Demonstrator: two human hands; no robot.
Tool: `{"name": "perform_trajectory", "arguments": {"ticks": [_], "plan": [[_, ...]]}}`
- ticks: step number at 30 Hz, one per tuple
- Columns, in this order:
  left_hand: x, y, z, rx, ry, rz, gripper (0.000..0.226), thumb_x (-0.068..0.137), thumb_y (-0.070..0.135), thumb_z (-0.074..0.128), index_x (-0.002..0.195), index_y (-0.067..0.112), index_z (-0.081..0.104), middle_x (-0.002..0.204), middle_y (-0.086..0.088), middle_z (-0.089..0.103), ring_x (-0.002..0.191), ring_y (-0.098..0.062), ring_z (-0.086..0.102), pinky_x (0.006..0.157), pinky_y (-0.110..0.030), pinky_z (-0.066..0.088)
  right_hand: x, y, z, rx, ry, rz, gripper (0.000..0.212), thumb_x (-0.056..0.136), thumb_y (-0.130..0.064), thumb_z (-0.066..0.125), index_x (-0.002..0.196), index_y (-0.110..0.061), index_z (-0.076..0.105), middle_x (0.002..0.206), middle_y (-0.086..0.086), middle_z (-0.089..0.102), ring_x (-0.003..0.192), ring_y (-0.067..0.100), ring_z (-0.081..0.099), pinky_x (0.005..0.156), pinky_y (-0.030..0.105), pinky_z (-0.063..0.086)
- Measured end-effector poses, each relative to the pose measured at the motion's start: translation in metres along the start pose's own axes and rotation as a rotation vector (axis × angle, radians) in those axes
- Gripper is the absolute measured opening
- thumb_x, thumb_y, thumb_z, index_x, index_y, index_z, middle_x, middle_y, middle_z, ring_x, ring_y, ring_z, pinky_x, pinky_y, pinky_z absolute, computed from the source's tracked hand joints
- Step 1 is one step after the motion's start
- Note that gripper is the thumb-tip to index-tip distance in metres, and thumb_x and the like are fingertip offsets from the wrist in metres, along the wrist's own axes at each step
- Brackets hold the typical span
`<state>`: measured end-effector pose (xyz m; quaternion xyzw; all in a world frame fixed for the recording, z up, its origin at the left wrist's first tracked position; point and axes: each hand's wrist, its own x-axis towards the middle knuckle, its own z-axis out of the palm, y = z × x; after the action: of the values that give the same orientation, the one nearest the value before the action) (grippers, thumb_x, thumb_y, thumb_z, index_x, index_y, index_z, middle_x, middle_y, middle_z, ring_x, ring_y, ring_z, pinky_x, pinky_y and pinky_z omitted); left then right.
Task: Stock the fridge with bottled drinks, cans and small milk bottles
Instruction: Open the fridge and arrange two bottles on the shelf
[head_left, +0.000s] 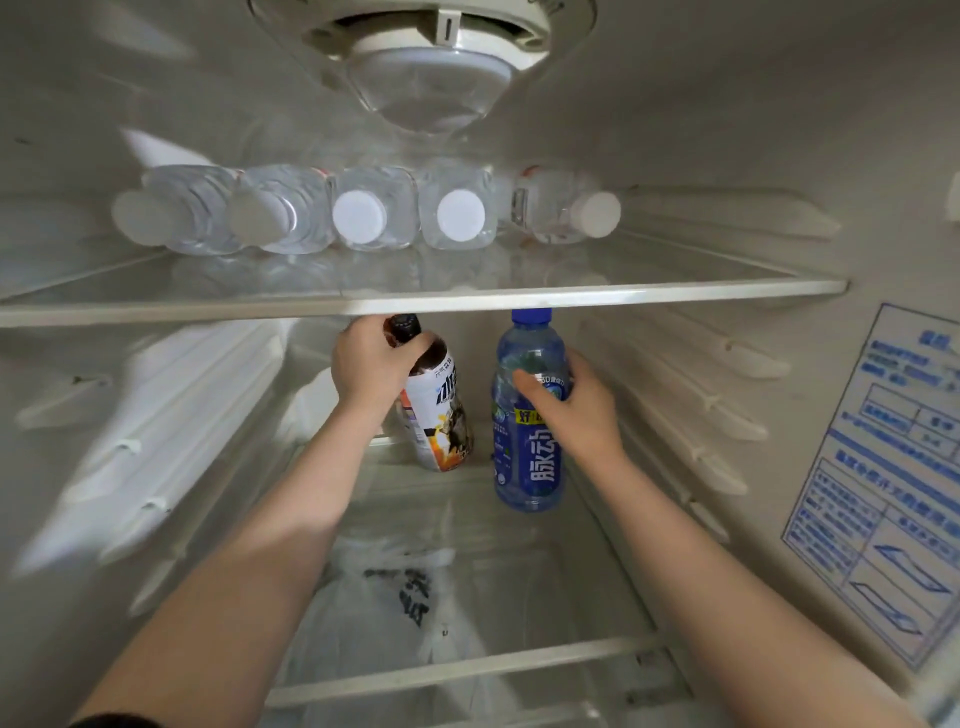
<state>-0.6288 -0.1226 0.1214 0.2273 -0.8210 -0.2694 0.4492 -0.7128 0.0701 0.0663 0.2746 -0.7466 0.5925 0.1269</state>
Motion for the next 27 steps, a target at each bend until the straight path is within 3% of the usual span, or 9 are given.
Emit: {"name": "perform_trajectory", "arguments": {"ticks": [3, 5, 8, 10, 16, 18, 20, 23, 27], "plan": [[0.006, -0.007, 0.012, -0.062, -0.072, 0.027, 0.029, 0.08, 0.033, 0.069, 0.094, 0.009, 0.064, 0.095, -0.008, 0.065, 0.09, -0.026, 0.061, 0.072, -0.031, 0.047, -0.009, -0.003, 0.005, 0.024, 0.044, -0.028, 0.036, 0.072, -0.055, 0.065, 0.104, -0.041, 0.056, 0.094, -0.02, 0.067, 0.087, -0.004, 0.063, 0.068, 0.015, 0.046], [0.004, -0.013, 0.02, -0.171, -0.195, 0.039, 0.041, 0.082, 0.026, 0.068, 0.117, 0.009, 0.055, 0.117, -0.008, 0.055, 0.105, -0.023, 0.056, 0.084, -0.031, 0.047, -0.015, -0.004, 0.005, 0.034, 0.051, -0.045, 0.04, 0.07, -0.057, 0.065, 0.107, -0.042, 0.054, 0.096, -0.025, 0.066, 0.087, -0.008, 0.062, 0.068, 0.009, 0.045], [-0.001, -0.017, 0.03, -0.17, -0.308, 0.091, 0.067, 0.077, 0.018, 0.071, 0.135, 0.013, 0.04, 0.129, -0.006, 0.042, 0.115, -0.017, 0.046, 0.087, -0.025, 0.043, -0.021, -0.001, 0.006, -0.021, 0.024, -0.068, 0.063, 0.064, -0.047, 0.077, 0.118, -0.033, 0.049, 0.106, -0.016, 0.064, 0.095, 0.0, 0.062, 0.076, 0.018, 0.049], [-0.001, -0.02, 0.034, -0.017, -0.295, 0.161, 0.076, 0.073, 0.013, 0.071, 0.14, 0.011, 0.035, 0.133, -0.01, 0.04, 0.125, -0.026, 0.039, 0.098, -0.031, 0.037, -0.029, 0.009, 0.009, -0.133, 0.046, -0.036, 0.079, 0.058, -0.039, 0.084, 0.124, -0.019, 0.046, 0.114, -0.003, 0.06, 0.103, 0.013, 0.059, 0.082, 0.027, 0.049], [-0.009, -0.037, 0.029, 0.034, -0.16, 0.174, 0.082, 0.068, 0.02, 0.077, 0.139, 0.013, 0.037, 0.134, -0.009, 0.041, 0.127, -0.029, 0.035, 0.105, -0.037, 0.029, -0.058, 0.033, 0.021, -0.206, 0.074, 0.02, 0.077, 0.061, -0.03, 0.084, 0.126, -0.015, 0.045, 0.116, -0.002, 0.058, 0.106, 0.015, 0.054, 0.077, 0.025, 0.043], [-0.016, -0.045, 0.03, -0.16, -0.267, 0.011, 0.094, 0.067, 0.013, 0.079, 0.145, 0.014, 0.026, 0.138, -0.004, 0.037, 0.13, -0.024, 0.034, 0.102, -0.031, 0.035, -0.057, 0.032, 0.021, -0.203, 0.09, 0.025, 0.075, 0.061, -0.029, 0.083, 0.125, -0.016, 0.046, 0.115, -0.002, 0.059, 0.104, 0.016, 0.056, 0.076, 0.027, 0.046], [-0.026, -0.052, 0.035, -0.383, -0.421, -0.138, 0.092, 0.069, -0.001, 0.075, 0.143, 0.017, 0.023, 0.121, 0.009, 0.046, 0.122, -0.02, 0.045, 0.086, -0.022, 0.043, -0.056, 0.032, 0.021, -0.218, 0.089, 0.024, 0.075, 0.062, -0.031, 0.083, 0.125, -0.017, 0.045, 0.115, -0.002, 0.059, 0.103, 0.016, 0.058, 0.077, 0.029, 0.049], [-0.034, -0.065, 0.045, -0.426, -0.448, -0.201, 0.074, 0.071, -0.008, 0.07, 0.13, 0.016, 0.032, 0.111, 0.005, 0.053, 0.115, -0.023, 0.055, 0.086, -0.029, 0.045, -0.056, 0.034, 0.02, -0.291, 0.102, 0.024, 0.076, 0.063, -0.036, 0.081, 0.127, -0.018, 0.043, 0.117, -0.003, 0.06, 0.103, 0.018, 0.059, 0.074, 0.03, 0.049], [-0.037, -0.065, 0.05, -0.265, -0.298, -0.147, 0.068, 0.056, 0.015, 0.085, 0.114, 0.01, 0.051, 0.11, -0.003, 0.061, 0.104, -0.021, 0.059, 0.088, -0.037, 0.05, -0.05, 0.04, 0.019, -0.341, 0.116, 0.051, 0.081, 0.067, -0.035, 0.08, 0.131, -0.009, 0.037, 0.122, 0.005, 0.059, 0.106, 0.026, 0.059, 0.076, 0.034, 0.05]]}}
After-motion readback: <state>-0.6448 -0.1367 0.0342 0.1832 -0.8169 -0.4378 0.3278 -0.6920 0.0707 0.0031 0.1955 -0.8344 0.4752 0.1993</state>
